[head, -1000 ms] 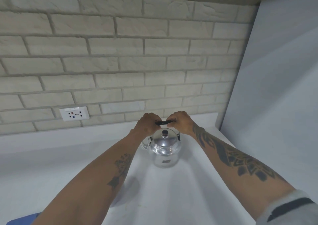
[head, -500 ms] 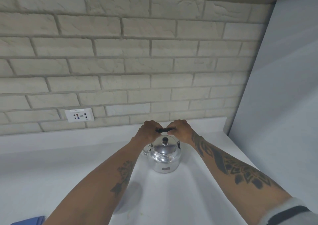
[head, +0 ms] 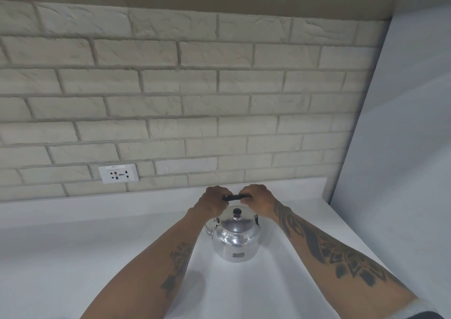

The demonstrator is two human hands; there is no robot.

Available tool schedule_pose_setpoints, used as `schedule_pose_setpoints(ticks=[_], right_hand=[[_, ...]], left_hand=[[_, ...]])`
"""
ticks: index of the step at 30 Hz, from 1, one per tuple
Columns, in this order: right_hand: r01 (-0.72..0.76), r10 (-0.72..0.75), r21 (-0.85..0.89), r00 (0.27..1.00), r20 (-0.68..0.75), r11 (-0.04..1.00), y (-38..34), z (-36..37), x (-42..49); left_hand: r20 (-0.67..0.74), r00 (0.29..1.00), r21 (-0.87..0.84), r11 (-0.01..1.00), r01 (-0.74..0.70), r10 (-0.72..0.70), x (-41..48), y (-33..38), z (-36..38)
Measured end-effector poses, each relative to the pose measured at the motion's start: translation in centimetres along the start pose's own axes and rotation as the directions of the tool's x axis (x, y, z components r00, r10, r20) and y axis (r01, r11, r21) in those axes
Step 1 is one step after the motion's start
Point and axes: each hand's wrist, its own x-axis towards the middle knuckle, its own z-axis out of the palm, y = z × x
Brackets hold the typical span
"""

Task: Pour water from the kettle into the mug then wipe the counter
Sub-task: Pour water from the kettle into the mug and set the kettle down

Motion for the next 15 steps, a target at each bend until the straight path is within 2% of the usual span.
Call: schedule_pose_setpoints(ticks=[3,5,9,15], right_hand=[[0.005,-0.005,-0.023,1.0,0.011,1.0,-0.5,0.0,-0.3],[0.019,-0.02,-0.016,1.0,-0.022,1.0,-1.3,-0.1,-0.7],[0.139,-0.141,-0.045,0.988,-0.055,0.989,-4.3,0.7,-1.4],[0.295,-0.297,-0.05,0.953,-0.059,0.954,-11.1,3.6,-3.5]], left_hand=[[0.016,1.0,-0.086,0.996,0.027,-0.026,-1.5,-0.6,-1.1],[-0.021,0.999,-0.108,0.993,0.036,-0.039,-3.0,-1.3,-2.5],[-0.183,0.983,-0.013,1.0,0.023,-0.025,-6.9,-3.1,-5.4],[-0.4,0.915,0.079,0.992,0.102,-0.062,-14.2,-5.9,-8.7]])
